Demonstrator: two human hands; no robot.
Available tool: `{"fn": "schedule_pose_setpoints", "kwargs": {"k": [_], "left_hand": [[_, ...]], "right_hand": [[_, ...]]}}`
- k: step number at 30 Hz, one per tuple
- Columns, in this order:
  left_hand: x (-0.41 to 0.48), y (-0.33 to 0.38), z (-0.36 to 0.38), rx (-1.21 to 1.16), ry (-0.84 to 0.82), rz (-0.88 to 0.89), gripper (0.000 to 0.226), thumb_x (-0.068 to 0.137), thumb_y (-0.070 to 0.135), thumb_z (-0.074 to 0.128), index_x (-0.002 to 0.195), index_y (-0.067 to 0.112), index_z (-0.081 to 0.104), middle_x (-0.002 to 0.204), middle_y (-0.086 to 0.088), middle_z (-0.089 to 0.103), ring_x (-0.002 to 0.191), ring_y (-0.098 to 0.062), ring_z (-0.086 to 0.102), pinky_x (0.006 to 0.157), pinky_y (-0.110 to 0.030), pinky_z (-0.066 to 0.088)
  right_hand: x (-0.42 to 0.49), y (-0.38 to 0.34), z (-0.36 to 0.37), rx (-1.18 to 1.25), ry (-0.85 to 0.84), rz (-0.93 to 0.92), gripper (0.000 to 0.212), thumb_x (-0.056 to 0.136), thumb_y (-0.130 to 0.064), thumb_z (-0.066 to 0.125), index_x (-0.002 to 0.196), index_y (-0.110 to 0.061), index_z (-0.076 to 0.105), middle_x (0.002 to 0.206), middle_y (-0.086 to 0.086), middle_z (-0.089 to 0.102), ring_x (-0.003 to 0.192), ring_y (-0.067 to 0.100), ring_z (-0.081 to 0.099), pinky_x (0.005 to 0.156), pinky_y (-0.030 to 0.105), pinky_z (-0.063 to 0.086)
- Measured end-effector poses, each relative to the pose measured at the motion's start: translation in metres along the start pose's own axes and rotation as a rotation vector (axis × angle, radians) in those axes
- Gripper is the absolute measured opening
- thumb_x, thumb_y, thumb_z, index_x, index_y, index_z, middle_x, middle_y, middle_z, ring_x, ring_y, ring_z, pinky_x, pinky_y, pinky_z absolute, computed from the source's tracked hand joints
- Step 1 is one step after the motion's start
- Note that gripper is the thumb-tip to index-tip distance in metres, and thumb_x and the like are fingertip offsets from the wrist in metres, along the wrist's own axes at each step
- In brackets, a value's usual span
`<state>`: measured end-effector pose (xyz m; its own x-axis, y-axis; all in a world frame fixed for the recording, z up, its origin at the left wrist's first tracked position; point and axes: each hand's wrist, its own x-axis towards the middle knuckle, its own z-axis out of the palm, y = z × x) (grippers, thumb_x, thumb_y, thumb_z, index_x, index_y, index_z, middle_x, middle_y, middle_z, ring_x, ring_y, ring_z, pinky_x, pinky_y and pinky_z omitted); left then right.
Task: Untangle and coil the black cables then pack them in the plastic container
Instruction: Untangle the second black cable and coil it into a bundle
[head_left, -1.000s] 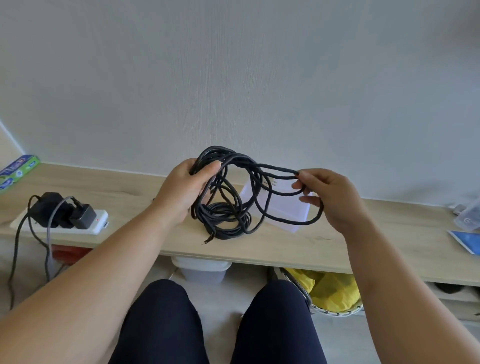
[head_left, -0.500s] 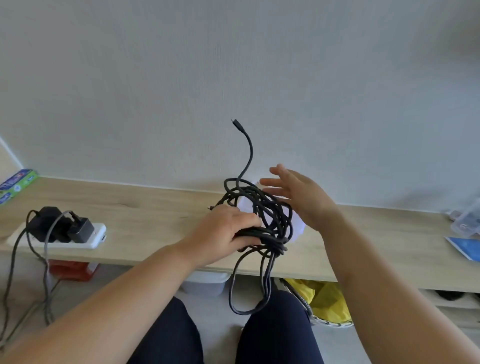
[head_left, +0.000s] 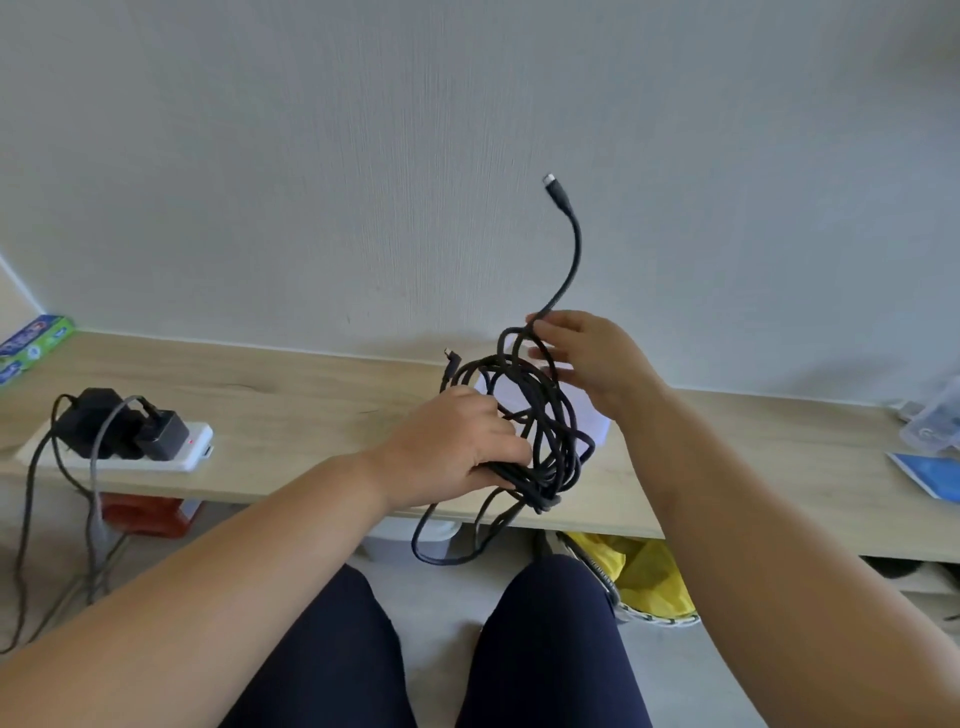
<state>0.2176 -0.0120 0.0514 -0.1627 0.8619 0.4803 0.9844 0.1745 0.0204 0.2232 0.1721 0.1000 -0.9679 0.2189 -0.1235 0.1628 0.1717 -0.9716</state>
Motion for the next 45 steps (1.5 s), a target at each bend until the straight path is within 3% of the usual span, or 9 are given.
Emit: {"fn": "schedule_pose_setpoints", "kwargs": {"k": [3, 9, 17, 22, 28, 30, 34, 38, 45], "left_hand": [[-0.002, -0.002, 0.0, -0.006, 0.017, 0.005, 0.027, 0.085, 0.041, 0.051, 0.086, 0.021, 0.069, 0.066, 0.011, 0.06, 0.066, -0.014, 0.048, 0.07, -0.023, 0.026], [0.003, -0.003, -0.002, 0.031, 0.042, 0.057, 0.026, 0.084, 0.036, 0.05, 0.081, 0.02, 0.071, 0.064, 0.008, 0.059, 0.072, -0.011, 0.036, 0.072, -0.026, 0.031], [-0.003, 0.0, -0.001, 0.026, 0.023, 0.039, 0.021, 0.084, 0.035, 0.052, 0.085, 0.023, 0.07, 0.067, 0.009, 0.059, 0.068, -0.015, 0.049, 0.071, -0.026, 0.033], [-0.006, -0.001, -0.004, -0.099, 0.045, -0.056, 0.025, 0.085, 0.036, 0.056, 0.087, 0.016, 0.072, 0.073, 0.002, 0.061, 0.07, -0.013, 0.044, 0.069, -0.023, 0.032], [-0.014, -0.003, -0.009, -0.301, 0.169, -0.244, 0.021, 0.086, 0.034, 0.057, 0.097, 0.018, 0.061, 0.113, 0.002, 0.047, 0.084, -0.007, 0.05, 0.078, -0.014, 0.038], [-0.014, -0.007, -0.011, -0.299, 0.196, -0.268, 0.019, 0.085, 0.033, 0.057, 0.098, 0.019, 0.06, 0.114, -0.001, 0.051, 0.085, -0.008, 0.053, 0.079, -0.018, 0.042], [-0.012, -0.009, -0.018, -0.314, 0.239, -0.317, 0.015, 0.084, 0.035, 0.057, 0.096, 0.026, 0.056, 0.116, 0.004, 0.048, 0.087, -0.009, 0.055, 0.08, -0.021, 0.044], [-0.009, -0.009, -0.02, -0.301, 0.235, -0.308, 0.017, 0.084, 0.036, 0.056, 0.097, 0.026, 0.057, 0.112, 0.006, 0.049, 0.084, -0.004, 0.052, 0.077, -0.016, 0.042], [-0.027, -0.021, -0.018, -0.515, 0.18, -0.545, 0.013, 0.083, 0.024, 0.068, 0.085, 0.032, 0.058, 0.076, 0.013, 0.062, 0.076, 0.006, 0.055, 0.07, -0.006, 0.038]], "right_hand": [[-0.001, -0.004, -0.004, 0.132, 0.025, 0.018, 0.013, 0.093, -0.028, 0.058, 0.091, -0.021, 0.068, 0.103, -0.004, 0.065, 0.099, 0.02, 0.061, 0.088, 0.034, 0.052], [-0.005, -0.005, -0.006, -0.308, -0.007, -0.125, 0.024, 0.088, -0.037, 0.062, 0.086, -0.016, 0.072, 0.089, 0.004, 0.07, 0.076, 0.015, 0.057, 0.079, 0.034, 0.051], [-0.022, -0.011, -0.006, -0.524, -0.14, -0.195, 0.014, 0.088, -0.03, 0.064, 0.075, -0.026, 0.07, 0.077, -0.009, 0.067, 0.067, -0.002, 0.055, 0.06, 0.008, 0.041], [-0.025, -0.004, -0.005, -0.472, -0.156, -0.141, 0.015, 0.092, -0.034, 0.057, 0.087, -0.031, 0.071, 0.091, -0.016, 0.068, 0.087, -0.001, 0.059, 0.076, 0.018, 0.042], [-0.027, 0.004, -0.002, -0.265, -0.117, -0.096, 0.028, 0.097, -0.035, 0.047, 0.12, -0.029, 0.061, 0.103, -0.01, 0.067, 0.093, 0.011, 0.062, 0.092, 0.032, 0.049], [-0.032, 0.006, -0.006, -0.224, -0.073, -0.145, 0.029, 0.096, -0.026, 0.052, 0.124, -0.026, 0.059, 0.108, -0.008, 0.067, 0.097, 0.008, 0.063, 0.089, 0.021, 0.048], [-0.047, 0.004, -0.011, -0.404, 0.029, -0.343, 0.008, 0.086, -0.023, 0.066, 0.087, -0.03, 0.063, 0.092, -0.013, 0.064, 0.079, -0.006, 0.058, 0.068, 0.003, 0.042], [-0.052, 0.001, -0.011, -0.619, -0.088, -0.369, 0.004, 0.085, -0.021, 0.068, 0.084, -0.02, 0.065, 0.074, -0.013, 0.061, 0.071, 0.008, 0.057, 0.061, 0.009, 0.04], [-0.056, -0.005, -0.022, -0.655, 0.107, -0.664, 0.011, 0.084, -0.016, 0.068, 0.08, -0.008, 0.074, 0.065, -0.01, 0.063, 0.069, 0.004, 0.063, 0.062, 0.009, 0.045]]}}
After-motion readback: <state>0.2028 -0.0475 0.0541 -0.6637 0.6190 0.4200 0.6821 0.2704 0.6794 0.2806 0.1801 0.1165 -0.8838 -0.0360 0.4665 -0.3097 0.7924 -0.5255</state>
